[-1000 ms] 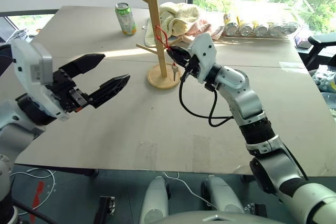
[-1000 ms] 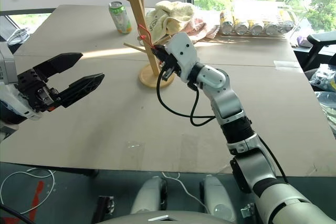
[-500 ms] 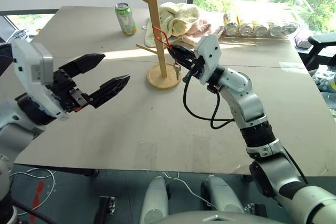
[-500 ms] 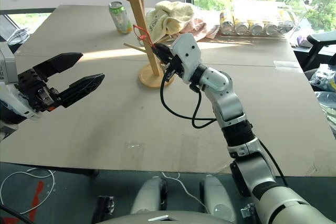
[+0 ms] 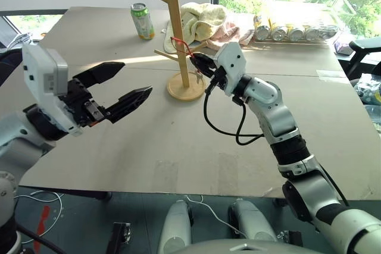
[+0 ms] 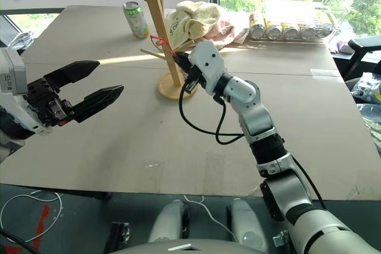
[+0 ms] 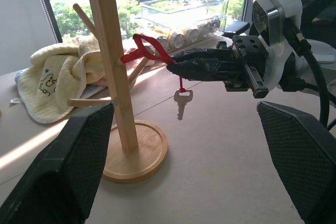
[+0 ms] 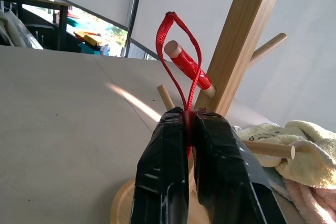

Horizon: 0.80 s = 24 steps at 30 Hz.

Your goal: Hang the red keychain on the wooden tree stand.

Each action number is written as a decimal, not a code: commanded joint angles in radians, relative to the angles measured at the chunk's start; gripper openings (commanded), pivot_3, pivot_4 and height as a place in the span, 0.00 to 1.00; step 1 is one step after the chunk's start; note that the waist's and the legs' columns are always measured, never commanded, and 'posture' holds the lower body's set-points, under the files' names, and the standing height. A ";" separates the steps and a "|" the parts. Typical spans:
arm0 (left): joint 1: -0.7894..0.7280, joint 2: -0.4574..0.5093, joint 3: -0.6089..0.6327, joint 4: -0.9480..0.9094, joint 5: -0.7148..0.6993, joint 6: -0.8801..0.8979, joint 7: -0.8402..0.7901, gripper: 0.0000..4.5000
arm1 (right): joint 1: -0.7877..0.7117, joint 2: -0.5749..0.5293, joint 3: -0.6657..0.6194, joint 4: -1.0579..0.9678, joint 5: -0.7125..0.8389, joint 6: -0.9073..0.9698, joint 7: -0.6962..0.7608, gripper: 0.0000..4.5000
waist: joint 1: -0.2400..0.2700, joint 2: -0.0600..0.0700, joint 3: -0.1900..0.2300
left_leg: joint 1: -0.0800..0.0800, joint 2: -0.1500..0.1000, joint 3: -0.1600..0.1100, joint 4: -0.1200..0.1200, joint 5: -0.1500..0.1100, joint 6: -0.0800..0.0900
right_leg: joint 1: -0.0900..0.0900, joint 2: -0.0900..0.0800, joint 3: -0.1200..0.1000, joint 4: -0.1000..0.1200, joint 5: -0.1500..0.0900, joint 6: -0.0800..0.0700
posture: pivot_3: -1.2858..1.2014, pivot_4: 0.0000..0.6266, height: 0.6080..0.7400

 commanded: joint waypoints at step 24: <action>-0.020 0.043 -0.005 0.027 0.061 -0.015 -0.004 1.00 | -0.025 -0.085 -0.003 -0.043 -0.037 0.071 0.056 0.99 | 0.000 0.000 0.000 | 0.000 0.000 0.000 0.000 0.000 0.000 | 0.000 0.000 0.000 0.000 0.000 0.000 | 0.52 0.24 0.94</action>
